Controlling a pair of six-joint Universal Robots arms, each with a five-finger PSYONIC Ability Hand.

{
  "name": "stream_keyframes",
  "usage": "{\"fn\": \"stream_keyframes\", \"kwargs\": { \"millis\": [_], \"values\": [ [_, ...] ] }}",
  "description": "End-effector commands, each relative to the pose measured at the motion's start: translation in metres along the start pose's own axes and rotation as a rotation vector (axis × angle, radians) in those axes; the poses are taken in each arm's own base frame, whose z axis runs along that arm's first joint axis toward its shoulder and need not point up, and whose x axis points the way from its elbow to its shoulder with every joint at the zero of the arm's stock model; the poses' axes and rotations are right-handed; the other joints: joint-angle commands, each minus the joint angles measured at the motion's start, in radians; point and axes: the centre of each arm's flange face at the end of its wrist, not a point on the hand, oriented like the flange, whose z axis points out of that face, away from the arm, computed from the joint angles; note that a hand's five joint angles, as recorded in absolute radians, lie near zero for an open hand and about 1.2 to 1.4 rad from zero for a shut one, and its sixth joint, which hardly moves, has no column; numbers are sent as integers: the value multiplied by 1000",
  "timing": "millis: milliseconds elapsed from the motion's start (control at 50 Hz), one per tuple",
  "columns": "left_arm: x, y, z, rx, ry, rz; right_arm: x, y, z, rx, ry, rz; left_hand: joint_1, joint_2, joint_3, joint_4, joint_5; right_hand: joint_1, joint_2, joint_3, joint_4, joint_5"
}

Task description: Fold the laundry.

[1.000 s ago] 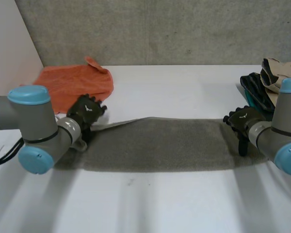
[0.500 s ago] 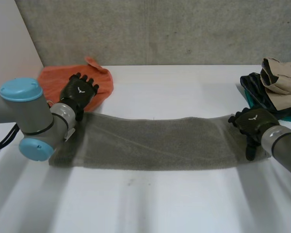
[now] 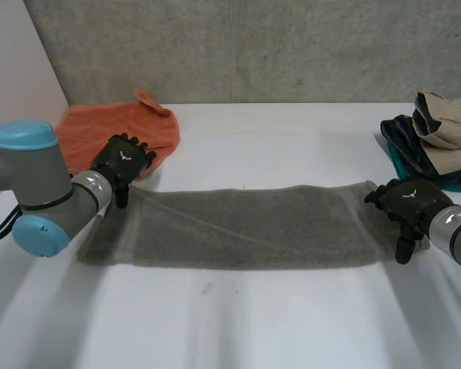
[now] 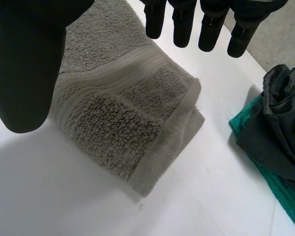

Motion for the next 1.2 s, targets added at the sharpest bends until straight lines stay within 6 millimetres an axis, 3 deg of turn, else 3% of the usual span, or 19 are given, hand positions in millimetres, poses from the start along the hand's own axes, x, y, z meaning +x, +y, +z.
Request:
{"fn": "stream_keyframes", "kwargs": {
  "millis": [20,180,200,260,380,480,620,680,700,760,840,860,920,960,1020,1120,1160,1180,1200],
  "values": [
    [-6,-16,-19,20,-3,-83,2,7,5,10,-12,10,-11,-31,-35,-25,-50,133,146,145,143,134],
    [-2,-23,-31,26,11,-118,2,25,24,-1,1,-36,-11,-31,-35,-25,-50,459,472,470,469,459],
    [-1,-23,-32,24,12,-118,4,28,26,-6,9,-45,-11,-31,-35,-25,-50,750,763,762,760,750],
    [1,-25,-36,25,19,-118,15,37,28,-30,45,-39,-11,-31,-35,-25,-50,1171,1184,1182,1181,1171],
    [-3,-38,-50,48,8,-112,46,53,21,-79,135,0,-11,-31,-35,-25,-50,1172,1185,1183,1182,1172],
    [-11,-48,-62,71,-13,-118,103,54,-3,-107,313,-86,-11,-31,-35,-25,-50,1172,1185,1183,1182,1172],
    [-11,-54,-79,77,-14,-189,111,40,-8,-81,356,-231,-11,-31,-35,-25,-50,1172,1185,1183,1182,1172],
    [-9,-53,-84,74,-12,-214,80,-6,-6,74,322,-320,-7,-27,-31,-21,-46,1172,1185,1183,1182,1172],
    [-9,-53,-85,73,-11,-218,57,-31,-5,168,297,-373,-7,-27,-31,-21,-46,1172,1185,1183,1182,1172],
    [-8,-54,-91,74,-11,-222,20,-63,-8,314,265,-438,-7,-27,-31,-21,-46,1172,1185,1183,1182,1172],
    [-8,-56,-98,79,-15,-222,-45,-110,-22,589,205,-530,-5,-24,-29,-18,-43,1172,1185,1183,1182,1172],
    [-8,-56,-100,79,-15,-222,-75,-123,-26,695,155,-561,-5,-24,-29,-18,-43,1172,1185,1183,1182,1172],
    [-7,-56,-104,78,-14,-230,-126,-127,-26,819,40,-602,-5,-24,-29,-18,-43,1172,1185,1183,1182,1172],
    [-6,-55,-106,74,-12,-234,-175,-126,-27,904,-77,-637,-5,-24,-28,-18,-43,1172,1185,1183,1182,1172],
    [-2,-52,-108,66,-5,-240,-228,-114,-30,950,-233,-665,-5,-24,-29,-18,-43,1172,1185,1183,1182,1172],
    [2,-48,-109,62,-5,-241,-271,-94,-23,931,-354,-686,-5,-24,-29,-18,-43,1118,1131,1129,1128,1118],
    [1,-47,-108,66,-12,-241,-272,-92,-21,914,-366,-682,-5,-24,-29,-18,-43,705,718,717,716,706],
    [2,-48,-108,68,-11,-241,-270,-93,-23,900,-368,-675,-2,-21,-26,-15,-40,157,170,168,167,157],
    [2,-48,-108,70,-12,-240,-268,-93,-24,888,-370,-667,-5,-24,-28,-18,-43,-50,-37,-38,-40,-50]
  ]
}}
